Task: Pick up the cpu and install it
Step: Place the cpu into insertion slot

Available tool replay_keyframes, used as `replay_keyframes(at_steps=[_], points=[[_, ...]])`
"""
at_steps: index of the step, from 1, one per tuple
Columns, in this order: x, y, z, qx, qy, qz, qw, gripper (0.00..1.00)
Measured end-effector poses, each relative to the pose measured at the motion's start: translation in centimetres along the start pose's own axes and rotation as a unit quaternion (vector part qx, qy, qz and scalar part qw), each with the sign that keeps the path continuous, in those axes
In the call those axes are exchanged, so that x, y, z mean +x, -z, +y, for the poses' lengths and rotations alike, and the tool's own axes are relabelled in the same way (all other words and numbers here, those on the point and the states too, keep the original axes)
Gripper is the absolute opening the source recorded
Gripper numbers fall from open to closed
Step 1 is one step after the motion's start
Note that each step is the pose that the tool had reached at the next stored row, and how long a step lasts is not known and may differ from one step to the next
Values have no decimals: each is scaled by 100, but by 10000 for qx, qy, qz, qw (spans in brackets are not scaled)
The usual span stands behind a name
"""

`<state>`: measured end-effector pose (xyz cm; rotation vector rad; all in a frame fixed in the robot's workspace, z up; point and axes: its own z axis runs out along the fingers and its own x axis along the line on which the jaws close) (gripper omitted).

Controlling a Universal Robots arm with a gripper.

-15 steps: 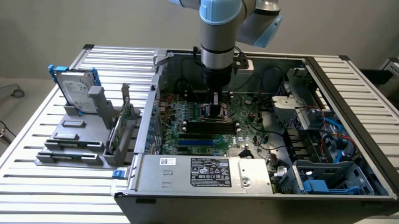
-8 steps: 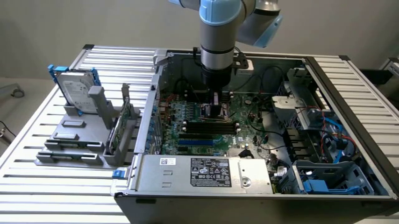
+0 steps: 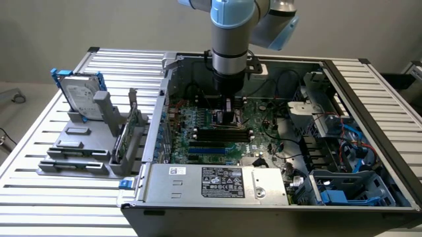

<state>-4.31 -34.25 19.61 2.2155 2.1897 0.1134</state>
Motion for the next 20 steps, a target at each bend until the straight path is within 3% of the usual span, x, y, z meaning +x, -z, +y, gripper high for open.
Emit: replay_keyframes(at_steps=[20], points=[[4, -20, -2, -8, 6, 0, 10000, 54]])
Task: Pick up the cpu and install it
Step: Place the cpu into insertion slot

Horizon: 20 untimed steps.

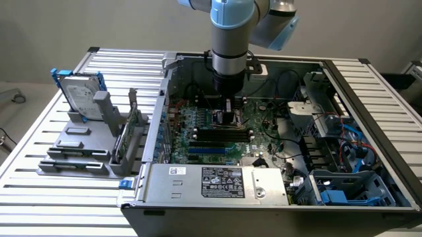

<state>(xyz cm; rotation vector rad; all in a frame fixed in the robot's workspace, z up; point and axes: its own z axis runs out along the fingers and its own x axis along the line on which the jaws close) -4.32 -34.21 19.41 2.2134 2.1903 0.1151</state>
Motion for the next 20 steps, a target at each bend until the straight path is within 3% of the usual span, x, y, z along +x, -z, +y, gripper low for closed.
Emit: replay_keyframes(at_steps=[8, 10, 11, 14, 20], points=[[1, -1, 1, -2, 0, 2, 10000, 54], [3, -4, 1, -3, 0, 6, 10000, 56], [2, -3, 0, -2, 0, 4, 10000, 62], [1, 3, -3, 0, 0, 2, 10000, 62], [5, 129, 4, 0, 0, 16, 10000, 62]])
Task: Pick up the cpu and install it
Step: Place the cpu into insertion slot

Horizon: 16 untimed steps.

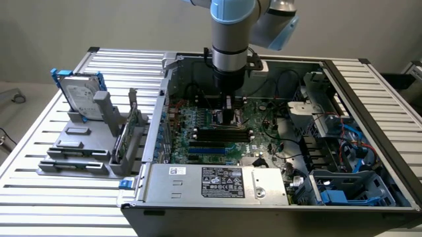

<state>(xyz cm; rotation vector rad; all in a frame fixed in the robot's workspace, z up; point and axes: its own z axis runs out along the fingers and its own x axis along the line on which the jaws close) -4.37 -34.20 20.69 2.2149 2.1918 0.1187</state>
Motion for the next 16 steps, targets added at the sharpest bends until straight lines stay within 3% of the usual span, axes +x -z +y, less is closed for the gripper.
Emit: replay_keyframes(at_steps=[4, 8, 12, 13, 16], points=[[4, 111, -25, 0, -2, 15, 10000, 62], [5, 174, -130, 0, -3, 44, 10000, 60], [5, 226, -260, 0, -6, 86, 10000, 41], [5, 234, -292, 1, -7, 93, 10000, 41], [5, 249, -363, 2, -9, 116, 9999, 24]])
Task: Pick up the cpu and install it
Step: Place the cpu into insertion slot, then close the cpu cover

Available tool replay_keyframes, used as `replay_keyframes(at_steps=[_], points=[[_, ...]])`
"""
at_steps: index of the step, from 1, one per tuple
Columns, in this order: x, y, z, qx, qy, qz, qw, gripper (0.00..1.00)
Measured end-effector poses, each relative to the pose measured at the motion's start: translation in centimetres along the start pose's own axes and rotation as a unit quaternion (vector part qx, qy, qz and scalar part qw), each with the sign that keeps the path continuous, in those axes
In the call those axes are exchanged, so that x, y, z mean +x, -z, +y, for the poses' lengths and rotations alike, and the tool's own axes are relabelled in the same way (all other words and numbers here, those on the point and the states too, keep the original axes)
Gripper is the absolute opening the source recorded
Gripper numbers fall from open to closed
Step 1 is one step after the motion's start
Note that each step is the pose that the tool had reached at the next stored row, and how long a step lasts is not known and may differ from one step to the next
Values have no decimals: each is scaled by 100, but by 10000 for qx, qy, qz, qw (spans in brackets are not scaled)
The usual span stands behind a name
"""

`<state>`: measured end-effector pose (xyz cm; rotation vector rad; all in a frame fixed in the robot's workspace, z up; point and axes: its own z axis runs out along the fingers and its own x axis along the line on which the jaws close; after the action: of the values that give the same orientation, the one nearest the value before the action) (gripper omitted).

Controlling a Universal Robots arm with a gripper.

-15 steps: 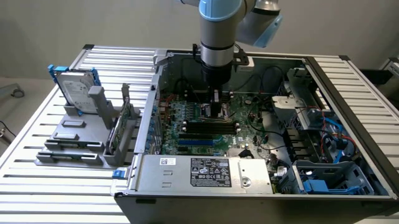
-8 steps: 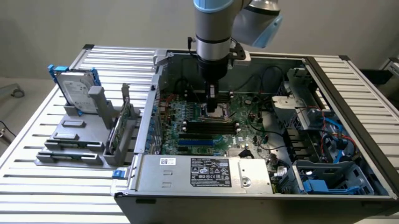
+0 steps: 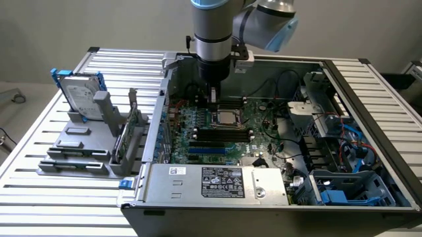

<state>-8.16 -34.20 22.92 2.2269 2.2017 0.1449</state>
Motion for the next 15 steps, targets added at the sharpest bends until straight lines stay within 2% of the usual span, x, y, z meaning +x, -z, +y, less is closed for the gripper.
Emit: replay_keyframes(at_steps=[1, 3, 15], points=[[0, 1, -8, -1, 0, 6, 10000, 24], [0, 2, -10, -1, 0, 10, 10000, 12], [0, 2, -11, -1, -1, 10, 10000, 11]])
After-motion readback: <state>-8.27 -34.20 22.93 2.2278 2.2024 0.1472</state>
